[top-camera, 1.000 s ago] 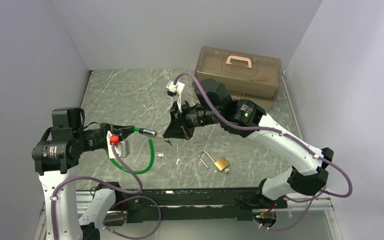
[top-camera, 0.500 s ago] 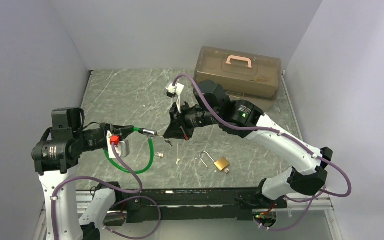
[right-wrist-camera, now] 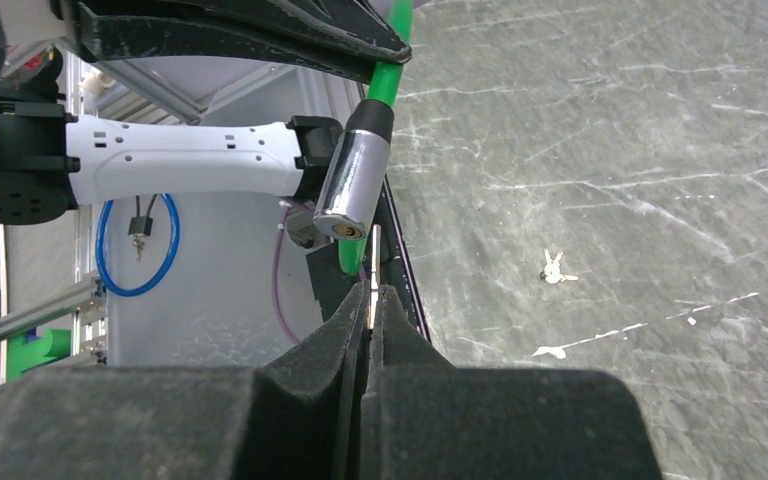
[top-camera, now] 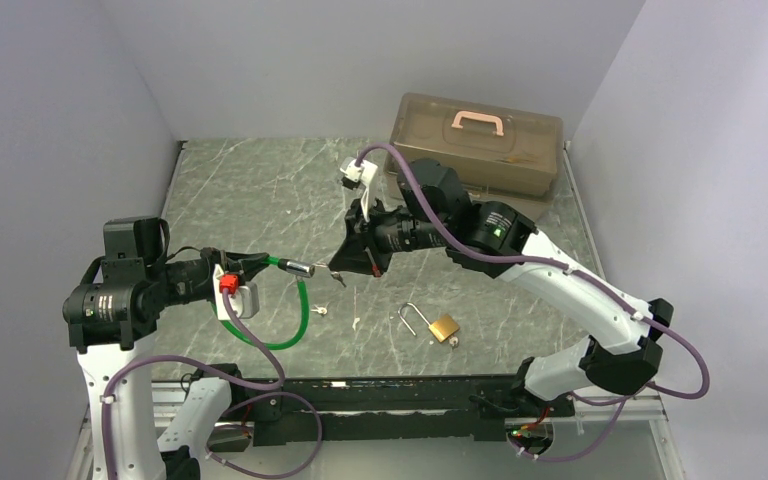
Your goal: Unlock with the key
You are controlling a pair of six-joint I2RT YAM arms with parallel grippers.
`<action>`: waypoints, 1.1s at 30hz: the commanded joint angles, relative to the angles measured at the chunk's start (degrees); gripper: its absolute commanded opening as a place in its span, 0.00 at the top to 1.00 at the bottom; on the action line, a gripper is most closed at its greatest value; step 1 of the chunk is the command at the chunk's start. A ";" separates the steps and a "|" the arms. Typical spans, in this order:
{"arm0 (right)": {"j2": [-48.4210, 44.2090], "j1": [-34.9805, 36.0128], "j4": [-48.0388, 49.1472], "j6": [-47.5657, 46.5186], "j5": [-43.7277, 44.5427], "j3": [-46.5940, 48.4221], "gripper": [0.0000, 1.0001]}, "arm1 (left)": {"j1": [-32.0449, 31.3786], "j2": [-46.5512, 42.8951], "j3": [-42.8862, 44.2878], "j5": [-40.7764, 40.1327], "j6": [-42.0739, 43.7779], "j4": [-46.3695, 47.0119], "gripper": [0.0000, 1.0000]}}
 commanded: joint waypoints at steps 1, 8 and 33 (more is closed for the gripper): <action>-2.78 -0.04 1.54 -0.20 0.38 0.57 1.00 | -0.05 -0.41 1.82 3.98 0.84 0.97 1.00; -2.65 -0.03 2.03 0.38 -1.39 -0.41 1.00 | -0.07 -0.29 2.21 4.19 0.44 1.16 1.00; -0.27 0.78 3.53 0.96 -3.33 0.61 1.00 | -0.05 -0.42 2.24 4.13 0.85 0.91 1.00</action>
